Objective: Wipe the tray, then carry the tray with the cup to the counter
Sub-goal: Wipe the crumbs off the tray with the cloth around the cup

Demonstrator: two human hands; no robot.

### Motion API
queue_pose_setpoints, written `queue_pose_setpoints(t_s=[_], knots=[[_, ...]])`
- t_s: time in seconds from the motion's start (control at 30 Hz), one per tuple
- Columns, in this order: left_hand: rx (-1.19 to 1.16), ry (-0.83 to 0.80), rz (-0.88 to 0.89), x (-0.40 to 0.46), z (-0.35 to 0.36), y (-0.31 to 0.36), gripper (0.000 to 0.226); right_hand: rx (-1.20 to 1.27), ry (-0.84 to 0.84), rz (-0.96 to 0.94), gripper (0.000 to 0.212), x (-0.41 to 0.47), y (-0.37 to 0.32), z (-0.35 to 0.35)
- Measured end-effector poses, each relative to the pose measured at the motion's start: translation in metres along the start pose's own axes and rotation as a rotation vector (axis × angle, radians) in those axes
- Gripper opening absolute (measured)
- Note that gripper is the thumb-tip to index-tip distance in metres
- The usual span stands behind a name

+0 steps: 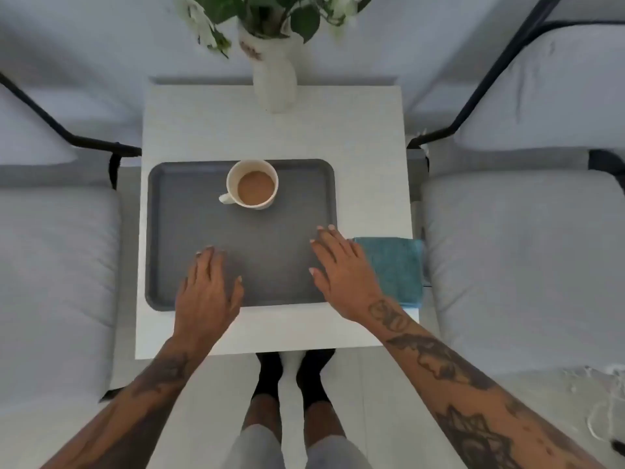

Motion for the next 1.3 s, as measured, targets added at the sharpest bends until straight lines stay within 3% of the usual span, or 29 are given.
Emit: queue_pose_setpoints(t_s=[0.13, 0.27, 0.33, 0.4, 0.47, 0.53, 0.67, 0.8, 0.97, 1.3], knots=[[-0.031, -0.054, -0.183, -0.001, 0.014, -0.027, 0.068, -0.144, -0.083, -0.006, 0.066, 0.006, 0.015, 0.028], [-0.073, -0.128, -0.206, -0.001, 0.024, -0.037, 0.078, -0.166, -0.122, 0.038, 0.070, 0.013, 0.024, 0.043], [-0.086, -0.118, -0.232, 0.000, 0.024, -0.039, 0.076, -0.126, -0.124, 0.013, 0.067, 0.014, 0.019, 0.044], [-0.116, -0.022, -0.243, 0.000, 0.017, -0.033, 0.066, 0.040, -0.005, 0.008, 0.060, 0.011, 0.018, 0.030], [-0.153, 0.103, -0.111, 0.006, 0.006, -0.008, 0.053, 0.218, 0.214, 0.107, 0.048, 0.004, 0.035, 0.001], [-0.158, 0.188, 0.128, 0.015, -0.006, 0.037, 0.037, 0.248, 0.385, 0.204, 0.036, -0.007, 0.065, -0.028], [-0.136, 0.194, 0.453, 0.044, -0.025, 0.141, 0.025, 0.158, 0.401, 0.340, 0.033, -0.026, 0.129, -0.059], [0.030, 0.067, 0.498, 0.072, -0.018, 0.211, 0.037, 0.128, 0.247, 0.402, 0.035, -0.033, 0.167, -0.062], [0.300, 0.029, 0.514, 0.082, -0.003, 0.240, 0.029, 0.162, 0.231, 0.415, 0.030, -0.033, 0.178, -0.059], [0.241, -0.003, 0.469, 0.087, 0.005, 0.244, 0.022, 0.169, 0.271, 0.372, 0.025, -0.034, 0.175, -0.060]])
Point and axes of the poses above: each hand's wrist, its own x-axis towards the middle knuckle, its own z-axis out of the palm, y = z × x, the point moved 6 cm from there along x, towards the middle knuckle, and after that the axes turned 15 degrees about x, right-handed, at the moved point
